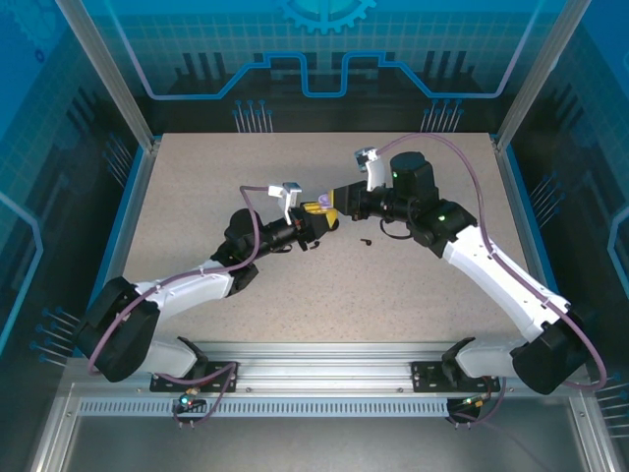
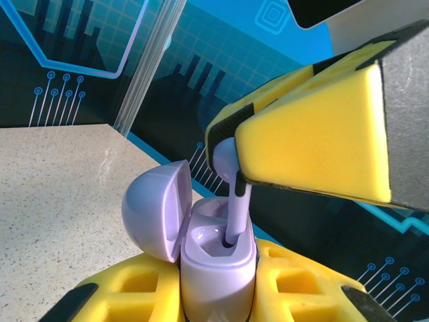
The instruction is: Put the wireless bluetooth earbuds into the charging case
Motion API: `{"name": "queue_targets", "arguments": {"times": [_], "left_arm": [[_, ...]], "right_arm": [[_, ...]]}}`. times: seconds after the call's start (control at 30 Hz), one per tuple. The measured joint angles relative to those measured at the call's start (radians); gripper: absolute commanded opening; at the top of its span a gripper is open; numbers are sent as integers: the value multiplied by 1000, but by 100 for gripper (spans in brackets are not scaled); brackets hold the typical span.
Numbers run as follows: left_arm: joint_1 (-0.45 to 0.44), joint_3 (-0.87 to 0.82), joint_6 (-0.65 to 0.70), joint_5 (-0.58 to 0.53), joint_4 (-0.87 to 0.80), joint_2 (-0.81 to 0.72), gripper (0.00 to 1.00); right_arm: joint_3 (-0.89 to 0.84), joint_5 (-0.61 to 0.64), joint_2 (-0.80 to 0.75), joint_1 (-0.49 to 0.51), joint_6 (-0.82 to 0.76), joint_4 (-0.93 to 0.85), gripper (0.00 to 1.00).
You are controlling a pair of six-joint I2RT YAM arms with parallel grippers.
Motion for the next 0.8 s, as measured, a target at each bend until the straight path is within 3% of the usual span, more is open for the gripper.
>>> {"name": "queue_targets", "arguments": {"times": [0.8], "left_arm": [[-2, 1, 4, 16, -17, -14, 14]], "right_arm": [[33, -24, 10, 1, -31, -51, 22]]}}
